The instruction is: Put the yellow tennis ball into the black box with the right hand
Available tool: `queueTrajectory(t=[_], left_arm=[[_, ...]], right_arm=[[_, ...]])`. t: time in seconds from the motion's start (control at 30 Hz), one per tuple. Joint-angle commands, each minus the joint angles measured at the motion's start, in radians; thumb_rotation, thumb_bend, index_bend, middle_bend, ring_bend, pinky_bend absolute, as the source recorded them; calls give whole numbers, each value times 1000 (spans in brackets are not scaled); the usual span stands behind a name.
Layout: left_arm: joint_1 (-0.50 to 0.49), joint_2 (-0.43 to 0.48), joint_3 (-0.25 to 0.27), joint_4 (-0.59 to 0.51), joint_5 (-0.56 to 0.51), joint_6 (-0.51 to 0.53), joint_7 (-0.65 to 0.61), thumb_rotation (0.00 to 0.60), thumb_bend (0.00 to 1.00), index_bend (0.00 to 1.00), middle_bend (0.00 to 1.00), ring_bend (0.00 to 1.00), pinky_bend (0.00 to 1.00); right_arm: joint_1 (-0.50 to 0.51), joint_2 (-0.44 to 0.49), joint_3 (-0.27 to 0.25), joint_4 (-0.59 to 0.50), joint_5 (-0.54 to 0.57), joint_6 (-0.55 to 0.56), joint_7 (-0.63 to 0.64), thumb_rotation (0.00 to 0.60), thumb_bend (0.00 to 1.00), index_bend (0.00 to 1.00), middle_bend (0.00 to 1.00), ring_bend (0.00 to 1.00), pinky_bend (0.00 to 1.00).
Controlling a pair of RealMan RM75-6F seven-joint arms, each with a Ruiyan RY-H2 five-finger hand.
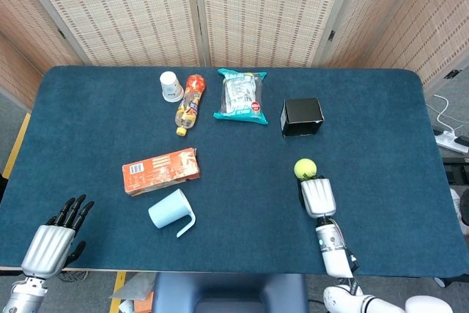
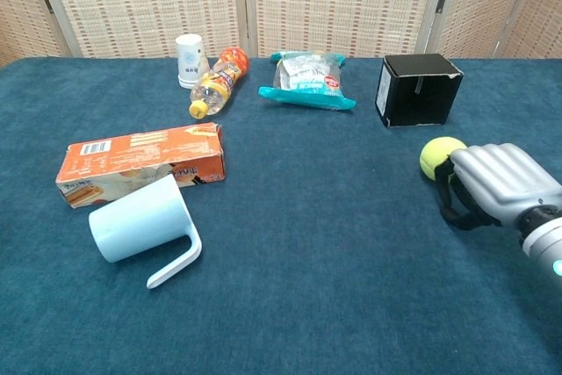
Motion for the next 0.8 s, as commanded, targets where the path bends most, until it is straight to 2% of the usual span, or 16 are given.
queueTrajectory(t=[0.03,0.8], left_arm=[[0,0,0,1,-1,0,1,600,377,114,92,86,441],[-4,-4,-7,10,-27,-13,5,600,377,114,92,86,441]], right_arm=[[18,-18,0,40,2,-11,23,600,223,668,801,585,592],[166,-209,26,467,8,-80,226,600,223,668,801,584,592]])
